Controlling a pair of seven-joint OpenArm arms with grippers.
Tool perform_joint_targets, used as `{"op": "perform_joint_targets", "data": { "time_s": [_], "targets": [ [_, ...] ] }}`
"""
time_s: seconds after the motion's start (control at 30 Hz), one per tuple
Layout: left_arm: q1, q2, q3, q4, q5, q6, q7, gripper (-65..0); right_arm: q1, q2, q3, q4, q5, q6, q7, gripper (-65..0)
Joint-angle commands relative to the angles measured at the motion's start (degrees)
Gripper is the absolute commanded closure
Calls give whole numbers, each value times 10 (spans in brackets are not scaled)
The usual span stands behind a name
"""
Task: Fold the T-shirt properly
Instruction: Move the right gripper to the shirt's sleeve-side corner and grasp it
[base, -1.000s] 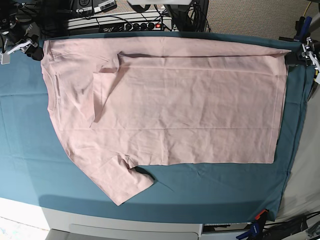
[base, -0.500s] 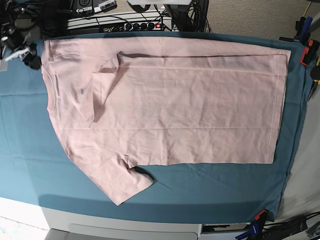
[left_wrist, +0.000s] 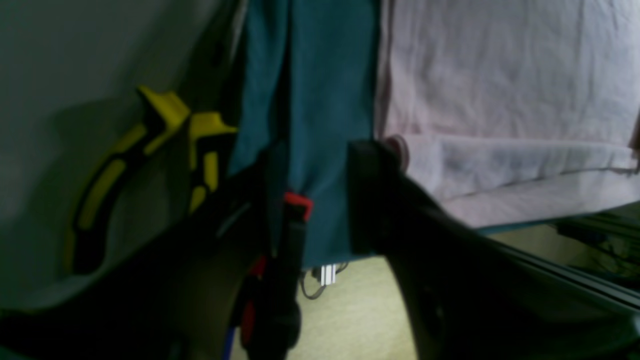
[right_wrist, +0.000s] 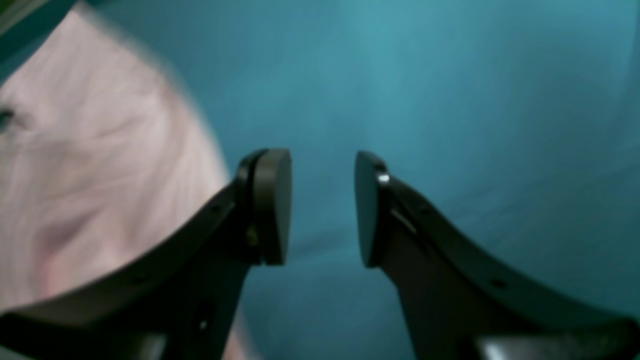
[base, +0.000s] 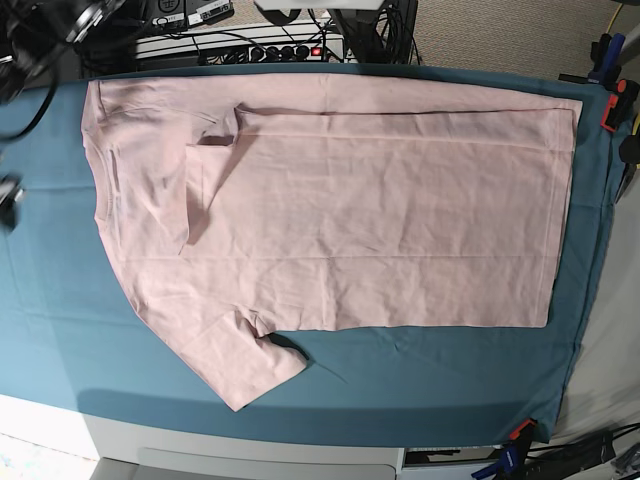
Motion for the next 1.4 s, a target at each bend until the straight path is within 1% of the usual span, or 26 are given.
{"op": "perform_joint_targets", "data": {
  "time_s": [0.0, 0.1, 0.17, 0.23, 0.27, 0.3, 0.4, 0.47, 0.57, 0.67, 0.73, 0.83, 0.87, 0.93, 0.97, 1.03, 1.07, 1.13, 1.23, 1.37],
  "targets": [
    [-2, -19, -6, 7, -10, -4, -13, -215, 34, 32, -19, -2, -15, -11, 31, -219],
    [-2, -19, -6, 7, -10, -4, -15, -215, 137, 72, -107, -79, -90, -38, 80, -219],
    [-2, -19, -6, 7, -10, -4, -16, -215, 223, 80, -169, -166, -123, -43, 122, -219],
    [-2, -19, -6, 7, -12, -7, -19, -215, 312, 77, -229, -275, -147, -48, 180, -219],
    [-2, -19, -6, 10, -18, -18, -18, -215, 354, 72, -258, -333, -155, -54, 215, -219],
    [-2, -19, -6, 13, -19, -19, -19, -215, 393, 66, -286, -392, -163, -59, 247, -219],
    [-2, -19, -6, 22, -19, -19, -17, -215, 483, 35, -351, -543, -217, -69, 311, -219],
    [-2, -19, -6, 30, -19, -20, -17, -215, 500, 10, -383, -592, -243, -82, 336, -219],
    [-2, -19, -6, 35, -10, -22, -16, -215, 482, -32, -410, -599, -310, -122, 351, -219],
    [-2, -19, -6, 35, -10, -22, -12, -215, 448, -62, -428, -599, -375, -181, 371, -219],
    [-2, -19, -6, 35, -10, -21, -12, -215, 426, -71, -431, -599, -396, -215, 383, -219],
    [-2, -19, -6, 35, -10, -22, -12, -215, 403, -72, -431, -599, -394, -220, 385, -219],
    [-2, -19, -6, 35, -11, -22, -13, -215, 398, -70, -431, -599, -380, -219, 377, -219],
    [-2, -19, -6, 35, -11, -22, -14, -215, 392, -66, -431, -599, -329, -213, 360, -219],
    [-2, -19, -6, 35, -11, -22, -15, -215, 391, -64, -431, -599, -304, -201, 348, -219],
    [-2, -19, -6, 35, -11, -22, -14, -215, 389, -61, -431, -593, -256, -155, 330, -219],
    [-2, -19, -6, 35, -11, -22, -15, -215, 388, -60, -431, -586, -234, -139, 320, -219],
    [-2, -19, -6, 35, -10, -22, -14, -215, 388, -60, -427, -571, -203, -130, 306, -219],
    [-2, -19, -6, 35, -10, -22, -13, -215, 388, -60, -396, -549, -174, -122, 303, -219],
    [-2, -19, -6, 35, -10, -22, -12, -215, 388, -60, -323, -528, -168, -122, 298, -219]
  ]
}}
